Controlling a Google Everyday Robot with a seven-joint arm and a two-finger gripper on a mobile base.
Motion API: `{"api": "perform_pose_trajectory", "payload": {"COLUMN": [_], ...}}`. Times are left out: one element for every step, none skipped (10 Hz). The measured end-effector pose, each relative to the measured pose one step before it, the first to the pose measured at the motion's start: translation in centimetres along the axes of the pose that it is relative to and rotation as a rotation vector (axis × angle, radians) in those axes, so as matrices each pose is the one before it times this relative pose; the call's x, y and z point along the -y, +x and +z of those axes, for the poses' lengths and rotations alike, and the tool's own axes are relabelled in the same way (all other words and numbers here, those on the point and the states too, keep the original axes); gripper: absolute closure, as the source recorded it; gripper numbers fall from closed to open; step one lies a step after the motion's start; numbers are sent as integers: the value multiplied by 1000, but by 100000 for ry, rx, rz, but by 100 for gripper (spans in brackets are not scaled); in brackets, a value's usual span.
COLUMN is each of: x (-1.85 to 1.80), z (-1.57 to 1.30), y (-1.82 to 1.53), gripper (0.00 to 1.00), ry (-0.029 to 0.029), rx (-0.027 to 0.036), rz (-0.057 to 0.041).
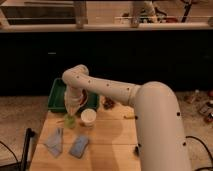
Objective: Place fork in plastic cup
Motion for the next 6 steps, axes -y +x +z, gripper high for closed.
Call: {"api": "perform_pose_trajectory", "payload": {"x": [26,8,-43,-4,-3,-84], "z": [136,115,113,53,-10,102], "y": [-100,-78,-56,-80,-45,0], "gripper": [100,98,88,78,69,58], "ry": [-176,-137,-175,-49,-11,-80], "rx": [266,257,336,286,126,354], "rz": [25,63,80,-5,-18,-60]}}
